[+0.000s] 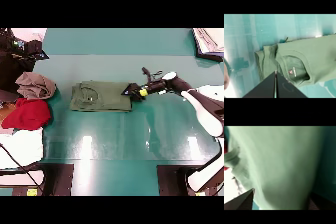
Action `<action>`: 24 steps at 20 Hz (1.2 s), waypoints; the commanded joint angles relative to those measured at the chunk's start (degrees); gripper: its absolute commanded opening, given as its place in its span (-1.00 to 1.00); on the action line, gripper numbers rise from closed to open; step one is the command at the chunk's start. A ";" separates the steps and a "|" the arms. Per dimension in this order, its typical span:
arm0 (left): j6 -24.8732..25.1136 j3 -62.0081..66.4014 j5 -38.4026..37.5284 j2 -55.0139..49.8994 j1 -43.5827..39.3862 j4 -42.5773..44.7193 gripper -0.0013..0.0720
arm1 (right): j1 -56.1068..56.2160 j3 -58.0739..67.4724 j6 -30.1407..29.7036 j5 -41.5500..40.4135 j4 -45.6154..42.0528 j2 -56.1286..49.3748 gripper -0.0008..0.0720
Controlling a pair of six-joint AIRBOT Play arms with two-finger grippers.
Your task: Fold the shirts.
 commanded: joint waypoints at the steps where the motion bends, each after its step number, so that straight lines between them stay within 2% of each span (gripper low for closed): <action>1: 0.13 0.00 -0.22 0.04 0.04 -0.07 -0.90 | 4.63 6.21 -0.24 -0.22 3.10 -5.25 0.52; 4: 0.15 0.00 -0.63 0.04 -0.63 -1.25 -0.90 | 5.51 9.09 -0.28 -0.22 2.97 -6.08 -0.45; 5: 0.15 0.00 -0.61 0.04 -1.31 -1.25 -0.90 | 5.11 9.77 -0.22 0.02 2.95 -6.08 -0.63; 6: 0.15 0.00 -0.57 0.04 -2.32 -1.25 -0.90 | 4.44 10.12 -0.15 0.70 2.95 -5.88 -0.91; 9: 0.35 0.00 -0.52 0.04 -6.84 -1.22 -0.90 | 0.39 9.97 -0.15 2.40 1.51 -2.60 -0.91; 12: 1.64 0.00 -0.35 0.04 -12.09 -1.22 -0.90 | -6.40 6.91 0.57 1.11 -3.41 5.81 -0.91; 17: 1.64 0.00 4.50 0.04 -18.47 -1.25 -0.90 | -25.94 -3.45 2.71 -0.24 -14.01 23.21 -0.91; 20: 1.64 0.00 8.31 0.04 -20.55 -1.22 -0.90 | -39.63 -7.06 2.84 -0.72 -14.38 29.35 -0.91; 24: 1.60 0.00 12.09 0.04 -21.62 -1.46 -0.90 | -52.54 -8.26 2.82 -2.32 -14.43 32.33 -0.92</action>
